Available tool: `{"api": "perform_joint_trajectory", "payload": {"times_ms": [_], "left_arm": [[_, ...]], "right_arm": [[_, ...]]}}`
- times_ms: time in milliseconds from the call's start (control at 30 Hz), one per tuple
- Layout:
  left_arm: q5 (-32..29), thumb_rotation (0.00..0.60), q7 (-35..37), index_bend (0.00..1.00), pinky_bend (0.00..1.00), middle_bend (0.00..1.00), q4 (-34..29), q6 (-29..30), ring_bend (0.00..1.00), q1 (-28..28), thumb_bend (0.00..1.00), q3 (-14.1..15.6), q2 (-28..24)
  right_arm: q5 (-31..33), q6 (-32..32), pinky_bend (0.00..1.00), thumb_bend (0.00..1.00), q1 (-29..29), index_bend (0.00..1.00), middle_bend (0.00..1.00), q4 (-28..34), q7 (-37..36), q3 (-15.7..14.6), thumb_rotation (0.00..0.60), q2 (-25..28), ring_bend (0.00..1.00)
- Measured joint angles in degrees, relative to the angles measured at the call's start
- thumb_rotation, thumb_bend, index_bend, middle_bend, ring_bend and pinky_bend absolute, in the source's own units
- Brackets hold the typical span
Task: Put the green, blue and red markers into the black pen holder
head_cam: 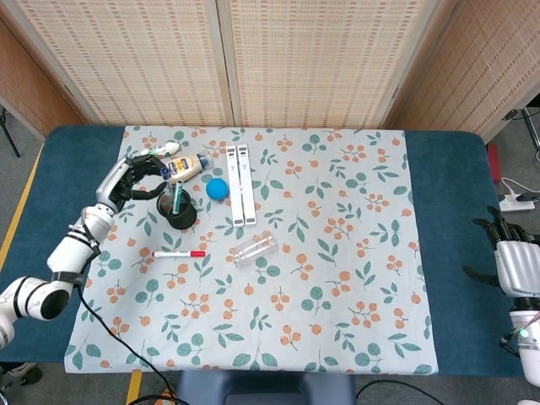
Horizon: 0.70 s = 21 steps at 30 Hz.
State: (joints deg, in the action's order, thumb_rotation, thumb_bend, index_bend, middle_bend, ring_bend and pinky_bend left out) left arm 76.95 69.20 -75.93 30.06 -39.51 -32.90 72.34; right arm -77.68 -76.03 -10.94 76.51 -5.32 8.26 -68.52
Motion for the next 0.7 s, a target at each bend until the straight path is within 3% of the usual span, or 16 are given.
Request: {"api": "perform_joint_trajectory", "payload": {"times_ms": [167, 400, 700], "left_arm": [[2.87, 0.600, 8.50, 0.58, 0.27, 0.60, 6.76, -1.31, 0.32, -2.89, 0.36, 2.33, 2.78], [8.13, 0.600, 20.93, 0.58, 0.27, 0.60, 15.33, 0.62, 0.31, -5.72, 0.36, 8.68, 6.65], [11.77, 0.600, 30.00, 0.58, 0.26, 0.59, 24.34, 4.28, 0.30, -8.38, 0.36, 16.37, 10.28]], "right_arm": [[0.47, -0.13, 0.20, 0.03, 0.14, 0.23, 0.05, -0.11, -0.06, 0.25, 0.600, 0.01, 0.20], [0.48, 0.27, 0.20, 0.03, -0.03, 0.23, 0.05, -0.23, 0.03, 0.20, 0.600, -0.13, 0.20], [0.72, 0.28, 0.20, 0.03, 0.06, 0.23, 0.05, -0.08, 0.11, 0.30, 0.600, -0.03, 0.20]]}}
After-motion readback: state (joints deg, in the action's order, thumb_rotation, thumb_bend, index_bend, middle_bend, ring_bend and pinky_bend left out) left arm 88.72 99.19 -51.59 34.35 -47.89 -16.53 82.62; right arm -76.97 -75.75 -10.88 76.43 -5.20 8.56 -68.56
